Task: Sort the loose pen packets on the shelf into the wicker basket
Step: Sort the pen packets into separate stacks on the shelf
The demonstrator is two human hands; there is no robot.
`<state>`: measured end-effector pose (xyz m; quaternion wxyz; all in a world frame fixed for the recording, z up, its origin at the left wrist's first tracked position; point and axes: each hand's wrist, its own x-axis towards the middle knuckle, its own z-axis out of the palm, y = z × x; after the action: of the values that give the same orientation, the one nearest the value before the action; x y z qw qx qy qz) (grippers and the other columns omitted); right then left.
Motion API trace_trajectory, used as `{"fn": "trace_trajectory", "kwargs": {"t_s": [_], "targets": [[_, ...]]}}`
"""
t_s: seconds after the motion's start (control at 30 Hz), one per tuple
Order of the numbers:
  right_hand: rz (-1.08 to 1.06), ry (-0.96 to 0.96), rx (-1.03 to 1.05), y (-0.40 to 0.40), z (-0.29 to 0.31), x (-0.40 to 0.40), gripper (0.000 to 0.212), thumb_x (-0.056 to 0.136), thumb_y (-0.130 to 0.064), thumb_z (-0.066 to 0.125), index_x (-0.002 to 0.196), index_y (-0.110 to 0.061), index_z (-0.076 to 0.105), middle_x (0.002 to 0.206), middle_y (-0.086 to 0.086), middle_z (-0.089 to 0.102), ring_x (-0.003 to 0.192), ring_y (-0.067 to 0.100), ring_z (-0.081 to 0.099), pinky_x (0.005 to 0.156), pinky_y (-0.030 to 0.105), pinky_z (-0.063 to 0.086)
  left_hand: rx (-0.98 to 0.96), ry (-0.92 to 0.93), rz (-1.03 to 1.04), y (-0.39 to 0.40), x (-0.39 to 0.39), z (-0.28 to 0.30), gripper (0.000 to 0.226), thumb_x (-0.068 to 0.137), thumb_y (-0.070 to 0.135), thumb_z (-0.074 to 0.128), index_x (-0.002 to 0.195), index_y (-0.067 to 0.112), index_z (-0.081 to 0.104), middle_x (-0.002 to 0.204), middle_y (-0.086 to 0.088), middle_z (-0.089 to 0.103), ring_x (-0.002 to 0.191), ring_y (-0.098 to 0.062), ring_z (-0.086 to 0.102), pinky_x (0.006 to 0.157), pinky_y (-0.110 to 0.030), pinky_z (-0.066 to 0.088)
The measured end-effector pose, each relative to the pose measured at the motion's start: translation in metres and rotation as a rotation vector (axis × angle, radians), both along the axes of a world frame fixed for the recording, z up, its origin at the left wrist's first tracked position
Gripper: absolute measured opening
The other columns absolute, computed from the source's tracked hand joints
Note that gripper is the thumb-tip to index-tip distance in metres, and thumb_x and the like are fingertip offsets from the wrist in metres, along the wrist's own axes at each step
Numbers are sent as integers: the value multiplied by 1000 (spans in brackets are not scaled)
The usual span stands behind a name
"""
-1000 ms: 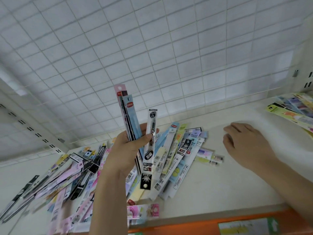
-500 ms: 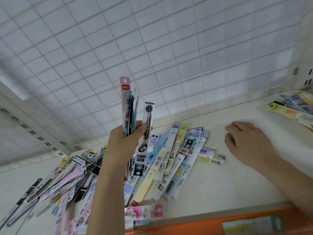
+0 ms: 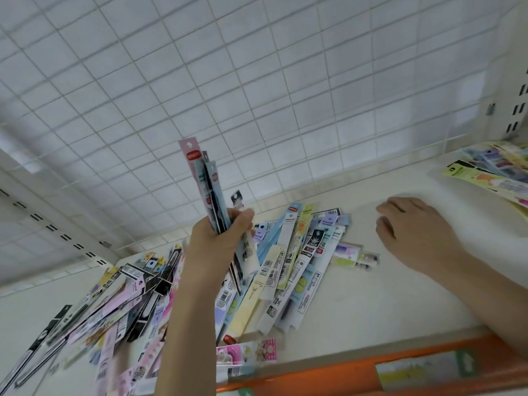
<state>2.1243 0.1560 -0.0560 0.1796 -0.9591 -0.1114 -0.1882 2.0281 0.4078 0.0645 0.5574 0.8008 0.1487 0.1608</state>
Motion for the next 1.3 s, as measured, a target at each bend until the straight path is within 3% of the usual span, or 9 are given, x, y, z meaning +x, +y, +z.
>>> {"fn": "trace_trajectory", "kwargs": {"t_s": [0.17,0.4,0.53,0.67,0.77,0.93,1.1,1.2,1.3], "targets": [[4,53,-10,-1,2,-1,28,87,-15,53,108,-3,65,113,16,63,111,35,53,94,42,42,129,75,-60,-6,0,-8,19,83,7,65,78,24,60,72,3,69,73,-11,68,69,-25,50],[2,96,-2,-1,7,-3,33,90,-18,49,118,-6,61,123,13,59,119,32,48,99,40,38,193,143,-81,2,-9,-9,33,89,0,52,116,19,46,102,3,67,81,-16,69,63,-13,53],[0,124,-22,0,9,-5,35,92,-21,45,122,-8,58,127,10,56,122,29,45,100,38,35,428,251,-83,14,-14,-8,13,94,13,47,95,5,58,72,-1,60,50,-8,49,48,-15,40],[-5,137,-25,0,10,-6,35,92,-21,44,122,-8,58,127,10,56,121,30,45,100,39,36,598,436,-141,18,-18,-18,28,84,34,64,84,7,61,47,5,38,31,-3,34,39,-11,30],[-2,151,-27,1,11,-6,35,92,-20,44,122,-8,58,127,10,56,122,30,44,100,38,35,725,625,-203,14,-20,-36,33,77,37,72,74,10,52,54,5,43,40,-6,40,42,-16,35],[-4,143,-15,1,13,-8,33,91,-19,46,119,-7,60,124,11,58,119,31,46,99,39,36,805,627,-139,10,-17,-45,28,82,23,61,62,15,43,57,2,45,47,-12,41,47,-22,37],[0,147,-4,1,13,-7,35,92,-21,45,123,-9,58,128,9,56,122,29,44,101,37,35,602,488,-74,10,-15,-18,31,85,14,53,56,11,41,41,4,42,35,-13,37,41,-18,38],[-1,152,-3,0,14,-8,36,93,-21,45,125,-10,57,130,8,55,123,28,44,102,36,34,444,410,-77,7,-15,3,19,88,11,52,70,10,58,49,4,65,28,-5,36,32,-11,34],[3,151,-6,0,14,-8,36,93,-21,45,124,-10,57,129,9,55,123,28,45,101,36,35,389,342,-92,0,-9,18,18,92,11,48,89,15,65,56,6,64,33,-3,47,35,-11,37]]}}
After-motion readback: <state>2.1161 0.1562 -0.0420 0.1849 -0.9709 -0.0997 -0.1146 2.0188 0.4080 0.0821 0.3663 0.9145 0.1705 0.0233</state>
